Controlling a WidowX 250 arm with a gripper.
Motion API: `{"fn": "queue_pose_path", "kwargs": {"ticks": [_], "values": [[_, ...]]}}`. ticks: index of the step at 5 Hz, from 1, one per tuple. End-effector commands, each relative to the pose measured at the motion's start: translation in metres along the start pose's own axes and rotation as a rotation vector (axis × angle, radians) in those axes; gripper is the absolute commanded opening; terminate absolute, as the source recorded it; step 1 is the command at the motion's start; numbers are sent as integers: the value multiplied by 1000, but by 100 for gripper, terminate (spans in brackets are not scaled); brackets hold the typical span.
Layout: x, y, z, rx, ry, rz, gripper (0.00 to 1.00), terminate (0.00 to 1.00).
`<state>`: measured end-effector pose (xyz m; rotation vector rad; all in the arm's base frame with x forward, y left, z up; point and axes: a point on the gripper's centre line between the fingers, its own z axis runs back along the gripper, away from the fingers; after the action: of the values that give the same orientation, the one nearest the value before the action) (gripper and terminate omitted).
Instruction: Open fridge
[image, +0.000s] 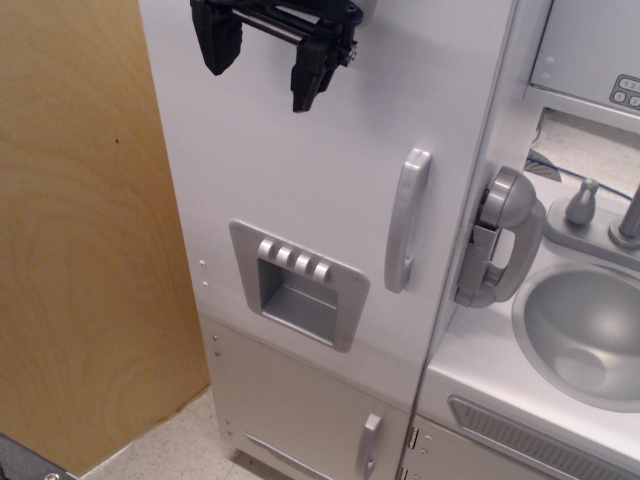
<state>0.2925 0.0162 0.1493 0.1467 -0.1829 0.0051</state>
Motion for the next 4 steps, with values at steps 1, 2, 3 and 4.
{"fn": "queue_pose_path", "kwargs": {"ticks": [1, 2, 3, 4], "values": [[0, 0, 0, 0, 0, 0, 100, 0], [-7, -21, -8, -18, -43, -43, 100, 0], [-6, -38, -22, -43, -55, -65, 100, 0], [-3, -53, -30, -51, -69, -74, 100, 0]]}}
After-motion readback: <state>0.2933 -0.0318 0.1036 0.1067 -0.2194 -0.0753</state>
